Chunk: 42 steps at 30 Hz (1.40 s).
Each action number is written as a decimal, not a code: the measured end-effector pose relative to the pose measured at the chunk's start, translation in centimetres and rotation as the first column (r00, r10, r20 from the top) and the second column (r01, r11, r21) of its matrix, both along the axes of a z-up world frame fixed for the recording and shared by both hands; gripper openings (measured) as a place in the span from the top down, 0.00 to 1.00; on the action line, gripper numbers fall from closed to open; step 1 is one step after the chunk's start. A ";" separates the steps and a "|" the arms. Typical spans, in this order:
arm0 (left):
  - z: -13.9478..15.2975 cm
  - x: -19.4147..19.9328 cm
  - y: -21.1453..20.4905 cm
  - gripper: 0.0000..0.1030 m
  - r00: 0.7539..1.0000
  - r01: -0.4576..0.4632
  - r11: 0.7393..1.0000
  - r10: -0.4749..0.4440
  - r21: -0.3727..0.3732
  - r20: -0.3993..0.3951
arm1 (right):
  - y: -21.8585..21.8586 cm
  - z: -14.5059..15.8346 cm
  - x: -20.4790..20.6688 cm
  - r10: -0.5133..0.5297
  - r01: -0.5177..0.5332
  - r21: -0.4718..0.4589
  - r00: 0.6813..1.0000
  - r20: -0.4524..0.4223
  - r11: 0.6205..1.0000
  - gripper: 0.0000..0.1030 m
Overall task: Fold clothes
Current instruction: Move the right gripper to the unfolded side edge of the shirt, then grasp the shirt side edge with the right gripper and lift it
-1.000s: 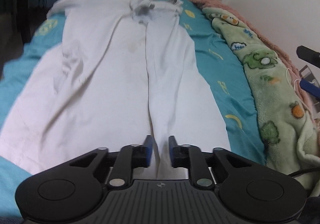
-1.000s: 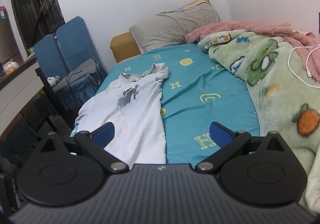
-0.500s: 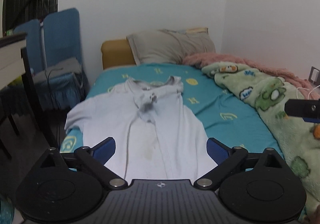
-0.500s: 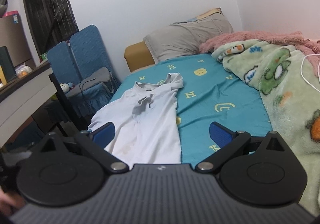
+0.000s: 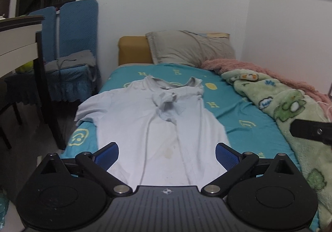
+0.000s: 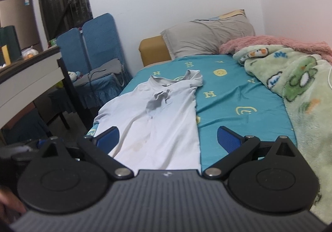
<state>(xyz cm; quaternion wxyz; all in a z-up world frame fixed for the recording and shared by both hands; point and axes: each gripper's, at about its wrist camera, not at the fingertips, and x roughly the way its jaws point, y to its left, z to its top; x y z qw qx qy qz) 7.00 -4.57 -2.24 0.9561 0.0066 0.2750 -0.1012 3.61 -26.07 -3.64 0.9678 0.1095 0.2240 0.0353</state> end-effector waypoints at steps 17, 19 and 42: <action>-1.8 5.2 12.7 0.02 0.980 -0.182 0.974 0.170 -0.131 -0.099 | 16.1 -1.5 22.6 0.328 -0.374 -0.211 0.918 -0.222 0.903 0.24; -2.8 6.3 13.9 0.02 0.976 -0.198 0.968 0.180 -0.151 -0.123 | 19.9 -2.8 25.9 0.391 -0.441 -0.250 0.892 -0.225 0.862 0.28; -6.2 9.2 19.1 0.03 0.931 -0.361 0.898 0.331 -0.250 -0.156 | 35.9 -14.4 38.1 0.490 -0.589 -0.385 0.807 -0.330 0.710 0.91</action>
